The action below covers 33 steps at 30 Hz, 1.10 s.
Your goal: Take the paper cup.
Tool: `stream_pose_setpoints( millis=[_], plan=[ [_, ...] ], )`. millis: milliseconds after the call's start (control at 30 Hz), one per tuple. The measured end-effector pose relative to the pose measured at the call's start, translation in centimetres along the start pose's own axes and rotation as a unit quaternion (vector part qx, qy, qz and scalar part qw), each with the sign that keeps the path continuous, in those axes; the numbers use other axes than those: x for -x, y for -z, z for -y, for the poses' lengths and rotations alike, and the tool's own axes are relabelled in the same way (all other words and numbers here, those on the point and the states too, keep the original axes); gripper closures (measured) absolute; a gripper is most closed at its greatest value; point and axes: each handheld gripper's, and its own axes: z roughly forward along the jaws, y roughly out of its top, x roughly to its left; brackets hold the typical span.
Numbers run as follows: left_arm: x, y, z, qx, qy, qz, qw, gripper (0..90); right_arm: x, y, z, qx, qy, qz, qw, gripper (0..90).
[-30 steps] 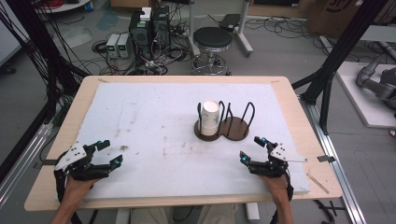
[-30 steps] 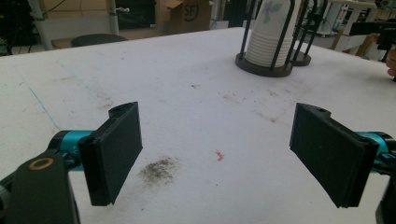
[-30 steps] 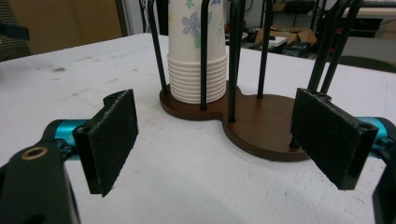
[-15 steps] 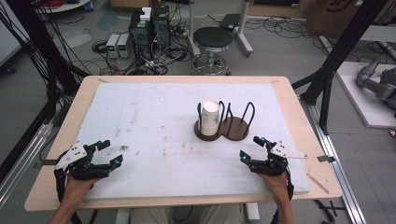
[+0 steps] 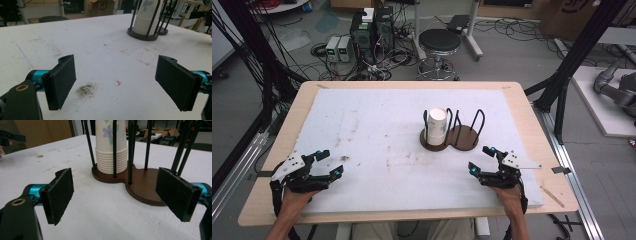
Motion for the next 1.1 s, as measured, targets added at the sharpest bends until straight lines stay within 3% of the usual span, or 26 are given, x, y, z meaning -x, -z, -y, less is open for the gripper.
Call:
stream_pose_setpoints(
  millis=[200, 500, 533, 833, 1100],
  plan=[
    [0.0, 0.0, 0.0, 0.001, 0.002, 0.0, 1.0, 16.7, 0.3, 1.0, -2.2, -0.012, 0.01, -0.002, 0.9999, 15.5],
    [0.0, 0.0, 0.0, -0.001, 0.002, 0.0, 1.0, 16.7, 1.5, 1.9, -7.6, -0.033, 0.033, 0.0, 0.9989, 15.5],
    [0.0, 0.0, 0.0, -0.001, 0.002, 0.0, 1.0, 16.7, 1.5, 1.9, -7.6, -0.033, 0.033, 0.0, 0.9989, 15.5],
    [-0.1, -0.1, 0.0, -0.002, 0.002, 0.0, 1.0, 16.7, 1.9, 0.2, -13.8, -0.062, 0.074, -0.012, 0.9952, 15.5],
    [0.0, -0.1, 0.0, -0.003, 0.0, 0.001, 1.0, 16.8, 2.0, -1.5, -16.6, -0.095, 0.097, -0.015, 0.9907, 15.5]
  ],
)
